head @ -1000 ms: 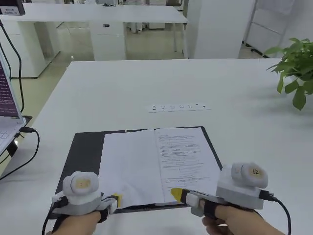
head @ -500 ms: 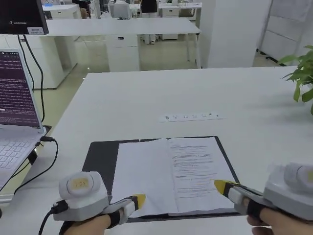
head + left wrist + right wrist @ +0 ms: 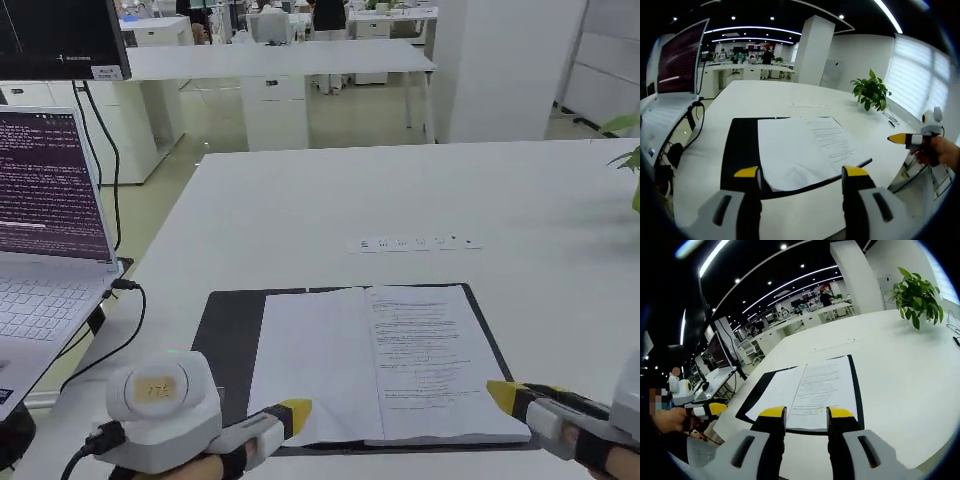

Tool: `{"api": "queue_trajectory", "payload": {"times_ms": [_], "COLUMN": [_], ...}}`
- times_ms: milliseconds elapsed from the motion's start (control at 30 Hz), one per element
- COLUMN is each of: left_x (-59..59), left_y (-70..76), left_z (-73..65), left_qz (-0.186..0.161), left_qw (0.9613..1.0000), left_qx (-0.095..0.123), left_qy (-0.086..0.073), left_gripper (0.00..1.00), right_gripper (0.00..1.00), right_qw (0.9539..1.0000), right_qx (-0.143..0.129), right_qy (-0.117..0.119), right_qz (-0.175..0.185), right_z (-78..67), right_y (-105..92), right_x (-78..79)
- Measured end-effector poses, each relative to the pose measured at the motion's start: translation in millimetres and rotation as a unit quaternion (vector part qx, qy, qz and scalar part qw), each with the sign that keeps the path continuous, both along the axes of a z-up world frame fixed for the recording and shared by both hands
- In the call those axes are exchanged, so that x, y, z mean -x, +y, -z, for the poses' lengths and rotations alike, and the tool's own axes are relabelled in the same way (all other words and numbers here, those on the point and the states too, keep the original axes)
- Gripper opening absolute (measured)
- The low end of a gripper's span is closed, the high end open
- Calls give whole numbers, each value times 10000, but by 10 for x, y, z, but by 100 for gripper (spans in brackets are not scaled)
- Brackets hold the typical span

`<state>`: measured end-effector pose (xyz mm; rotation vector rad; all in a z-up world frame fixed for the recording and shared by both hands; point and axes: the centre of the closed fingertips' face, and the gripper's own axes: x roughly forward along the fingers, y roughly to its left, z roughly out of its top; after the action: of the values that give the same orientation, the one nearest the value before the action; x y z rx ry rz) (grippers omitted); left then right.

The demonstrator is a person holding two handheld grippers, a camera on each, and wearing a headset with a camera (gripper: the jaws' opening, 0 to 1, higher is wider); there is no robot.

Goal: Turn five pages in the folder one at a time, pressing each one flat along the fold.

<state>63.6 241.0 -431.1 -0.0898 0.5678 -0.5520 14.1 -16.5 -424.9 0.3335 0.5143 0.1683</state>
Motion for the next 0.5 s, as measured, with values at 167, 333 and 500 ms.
{"api": "queue_trajectory", "payload": {"times_ms": [167, 333, 500], "left_x": [38, 86, 136], "left_y": [39, 72, 105], "left_z": [-24, -68, -127], "left_qz": [28, 81, 156], "left_qw": [10000, 9998, 9996], "left_qx": [-69, -93, -124], "left_qy": [-66, -131, -191], "left_gripper": [68, 75, 84], "right_gripper": [44, 60, 73], "right_qw": [9999, 9990, 9968], "right_qx": [133, 345, 592], "right_qy": [47, -59, -255], "right_qz": [-95, -276, -466], "right_z": [34, 13, -37], "right_y": [-21, -4, 13], "right_x": [36, 63, 84]}}
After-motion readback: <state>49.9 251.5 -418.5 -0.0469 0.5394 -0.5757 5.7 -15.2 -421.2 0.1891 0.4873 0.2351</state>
